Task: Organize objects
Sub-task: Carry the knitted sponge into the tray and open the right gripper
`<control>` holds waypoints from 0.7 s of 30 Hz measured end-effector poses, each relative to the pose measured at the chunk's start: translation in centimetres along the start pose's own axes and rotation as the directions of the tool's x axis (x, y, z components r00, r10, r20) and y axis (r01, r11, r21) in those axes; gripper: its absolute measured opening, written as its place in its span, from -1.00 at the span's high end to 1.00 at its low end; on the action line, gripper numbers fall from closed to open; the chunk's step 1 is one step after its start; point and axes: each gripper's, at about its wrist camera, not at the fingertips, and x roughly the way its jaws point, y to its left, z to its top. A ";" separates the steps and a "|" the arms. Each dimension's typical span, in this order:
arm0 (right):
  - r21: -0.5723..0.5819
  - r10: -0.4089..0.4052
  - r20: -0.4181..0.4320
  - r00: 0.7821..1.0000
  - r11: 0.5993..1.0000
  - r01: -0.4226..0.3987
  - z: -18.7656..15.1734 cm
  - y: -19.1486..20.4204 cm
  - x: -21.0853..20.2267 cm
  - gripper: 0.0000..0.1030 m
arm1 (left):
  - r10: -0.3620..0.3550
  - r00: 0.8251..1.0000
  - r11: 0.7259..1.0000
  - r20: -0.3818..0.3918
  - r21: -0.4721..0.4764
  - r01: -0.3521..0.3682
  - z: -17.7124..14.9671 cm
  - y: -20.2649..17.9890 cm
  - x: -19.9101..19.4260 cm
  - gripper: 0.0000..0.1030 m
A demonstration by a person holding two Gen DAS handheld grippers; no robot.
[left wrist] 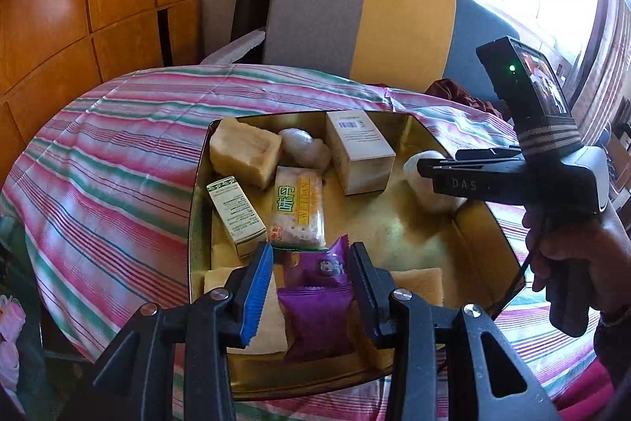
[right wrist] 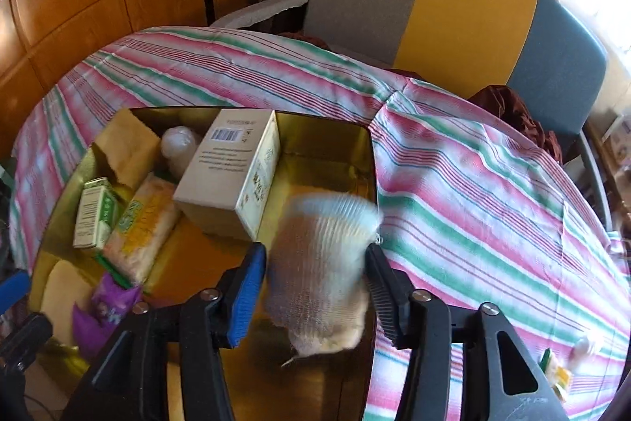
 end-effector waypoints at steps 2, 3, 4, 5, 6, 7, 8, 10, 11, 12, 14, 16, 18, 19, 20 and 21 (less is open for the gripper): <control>0.002 -0.008 0.003 1.000 1.000 0.008 0.2 0.0 0.3 -0.11 | 0.002 1.000 1.000 -0.006 -0.004 -0.002 0.0 0.2 0.2 0.23; 0.003 -0.006 0.003 1.000 1.000 0.006 0.3 0.0 0.4 -0.21 | 0.003 1.000 1.000 -0.007 -0.007 -0.003 -0.1 0.2 0.2 0.23; 0.005 -0.005 0.005 1.000 1.000 0.005 0.3 -0.1 0.4 -0.24 | 0.004 1.000 1.000 -0.005 -0.009 -0.004 -0.1 0.3 0.2 0.23; 0.008 -0.004 0.013 1.000 1.000 0.004 0.3 -0.1 0.3 -0.24 | 0.006 1.000 1.000 -0.005 -0.009 -0.006 -0.1 0.3 0.2 0.23; 0.010 0.001 0.021 1.000 1.000 -0.001 0.2 -0.1 0.1 -0.24 | 0.006 1.000 1.000 -0.006 -0.008 -0.006 -0.1 0.2 0.2 0.23; 0.014 0.005 0.026 1.000 1.000 -0.006 0.2 -0.2 -0.1 -0.24 | 0.006 1.000 1.000 -0.007 -0.009 -0.006 -0.1 0.2 0.2 0.23; 0.023 0.012 0.033 0.999 1.000 -0.013 0.1 -0.4 -0.3 -0.24 | 0.006 1.000 1.000 -0.007 -0.008 -0.006 -0.1 0.2 0.2 0.23; 0.050 0.030 0.051 0.998 0.998 -0.033 -0.2 -0.8 -1.0 -0.26 | 0.005 1.000 1.000 -0.006 -0.006 -0.005 -0.1 0.1 0.2 0.23; 0.068 0.042 0.064 0.997 0.997 -0.046 -0.3 -1.2 -1.5 -0.30 | 0.005 1.000 1.000 -0.005 -0.005 -0.005 0.0 0.0 0.1 0.23; 0.082 0.050 0.074 0.996 0.995 -0.056 -0.5 -1.5 -1.9 -0.36 | 0.003 1.000 1.000 -0.004 -0.004 -0.003 0.0 -0.1 0.0 0.23; 0.118 0.065 0.098 0.993 0.990 -0.077 -0.9 -2.4 -3.0 -0.42 | -0.007 1.000 1.000 -0.001 -0.004 0.007 0.1 -0.2 -0.2 0.23; 0.151 0.070 0.124 0.990 0.985 -0.089 -1.5 -3.4 -4.2 -0.43 | -0.017 1.000 1.000 0.004 0.003 0.017 0.2 -0.5 -0.4 0.23; 0.186 0.064 0.150 0.987 0.978 -0.092 -2.3 -4.9 -5.5 -0.51 | -0.027 1.000 1.000 0.008 0.011 0.027 0.3 -1.0 -0.7 0.23; 0.204 0.055 0.160 0.986 0.975 -0.087 -2.7 -5.8 -6.1 -0.52 | -0.035 0.999 0.999 0.011 0.018 0.035 0.4 -1.3 -0.8 0.23; 0.220 0.045 0.167 0.985 0.972 -0.082 -3.2 -6.6 -6.5 -0.53 | -0.040 0.999 0.999 0.014 0.027 0.040 0.5 -1.7 -0.9 0.23; 0.241 0.031 0.170 0.985 0.968 -0.073 -3.8 -7.6 -7.0 -0.54 | -0.045 0.999 0.998 0.015 0.037 0.044 0.6 -2.1 -1.0 0.23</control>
